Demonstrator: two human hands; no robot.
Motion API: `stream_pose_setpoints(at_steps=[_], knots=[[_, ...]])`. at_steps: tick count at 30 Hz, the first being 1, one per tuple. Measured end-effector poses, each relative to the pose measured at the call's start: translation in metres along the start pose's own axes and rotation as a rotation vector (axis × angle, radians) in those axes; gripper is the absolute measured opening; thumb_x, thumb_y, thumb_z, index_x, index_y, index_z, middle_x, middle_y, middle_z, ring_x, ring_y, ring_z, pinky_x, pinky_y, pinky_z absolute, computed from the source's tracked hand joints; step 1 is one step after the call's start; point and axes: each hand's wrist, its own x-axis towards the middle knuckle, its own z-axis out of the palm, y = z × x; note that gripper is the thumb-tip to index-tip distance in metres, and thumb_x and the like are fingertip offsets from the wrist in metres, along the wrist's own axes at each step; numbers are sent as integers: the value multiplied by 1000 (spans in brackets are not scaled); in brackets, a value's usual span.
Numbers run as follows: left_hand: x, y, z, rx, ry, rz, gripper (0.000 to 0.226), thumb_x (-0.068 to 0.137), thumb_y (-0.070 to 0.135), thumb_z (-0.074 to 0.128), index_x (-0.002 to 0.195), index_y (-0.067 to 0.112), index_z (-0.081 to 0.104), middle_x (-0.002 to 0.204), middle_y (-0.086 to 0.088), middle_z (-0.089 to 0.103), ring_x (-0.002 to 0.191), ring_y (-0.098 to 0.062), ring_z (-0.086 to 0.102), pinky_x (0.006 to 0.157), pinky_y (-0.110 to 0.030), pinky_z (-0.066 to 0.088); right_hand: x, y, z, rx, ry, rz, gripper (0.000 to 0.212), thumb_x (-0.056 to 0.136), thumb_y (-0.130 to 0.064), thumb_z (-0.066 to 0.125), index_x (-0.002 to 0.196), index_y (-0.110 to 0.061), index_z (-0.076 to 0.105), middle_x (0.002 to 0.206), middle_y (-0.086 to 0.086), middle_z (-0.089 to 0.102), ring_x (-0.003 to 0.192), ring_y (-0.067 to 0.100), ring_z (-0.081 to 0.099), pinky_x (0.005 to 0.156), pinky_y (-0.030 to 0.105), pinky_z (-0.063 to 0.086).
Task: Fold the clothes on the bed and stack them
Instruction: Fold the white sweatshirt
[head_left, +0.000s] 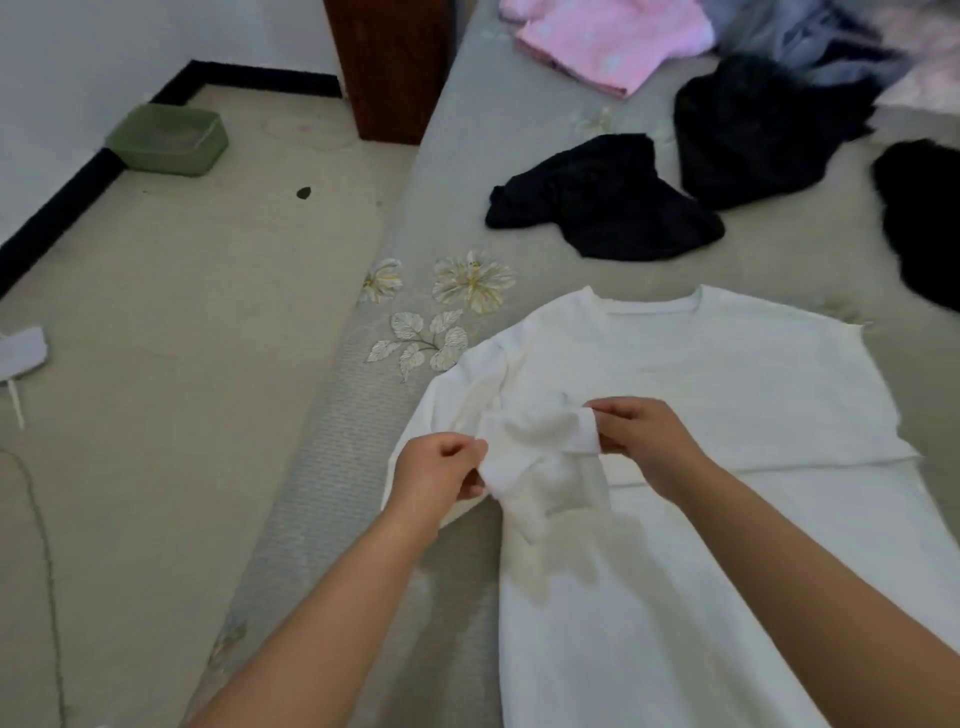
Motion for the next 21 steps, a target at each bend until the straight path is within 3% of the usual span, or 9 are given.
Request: stream_pose_setpoints(at_steps=[2,4,7,9,11,14,18,21], knots=[[-4,18,64,24,-129,107,28,87,2,56,61,12,61,44,6,57,40,-2,54,44,-14,48,1,-18,-70,-20,68,-83,16,87,8,49,92,-1,62,67,4,61,56,9,59,57,18,49],[-11,30,132,85,-250,192,29,88,2,54,63,15,61,50,6,58,44,0,57,47,-13,48,0,-31,-146,-116,101,-164,21,85,11,48,79,-4,62,57,-8,64,48,-2,57,48,11,46],[-16,27,222,206,-294,243,23,89,7,53,72,21,62,65,6,62,54,-2,60,55,-17,48,12,-29,-253,-392,193,-198,32,83,11,50,69,-13,64,55,-12,62,50,-2,53,49,7,40],[-13,14,264,324,-265,227,12,90,11,53,90,16,64,80,0,63,72,-13,62,70,-26,49,30,-9,-314,-663,318,-139,25,83,10,47,79,-4,68,71,-1,66,69,15,59,62,15,43],[-2,-7,287,530,-183,230,19,91,14,52,106,12,62,93,-1,61,85,-15,59,78,-21,43,47,24,-357,-919,361,-21,27,85,7,44,98,1,67,100,17,67,97,30,58,83,29,42],[25,-32,287,744,-61,228,27,91,16,49,117,12,57,112,-2,61,93,-12,56,76,-14,35,62,83,-377,-1151,294,84,32,92,-9,42,119,-10,59,124,12,59,114,29,52,94,33,39],[75,-42,263,1040,68,265,37,93,11,43,130,9,46,130,-10,51,121,-22,45,98,-26,32,76,138,-371,-1355,195,111,48,96,-34,38,139,-13,32,142,7,40,129,22,38,103,30,29],[115,-32,244,1195,140,327,45,90,3,40,135,8,41,139,-13,42,130,-26,33,105,-32,26,89,157,-369,-1429,122,196,59,96,-41,35,145,-14,15,152,4,20,139,21,20,111,33,19]])
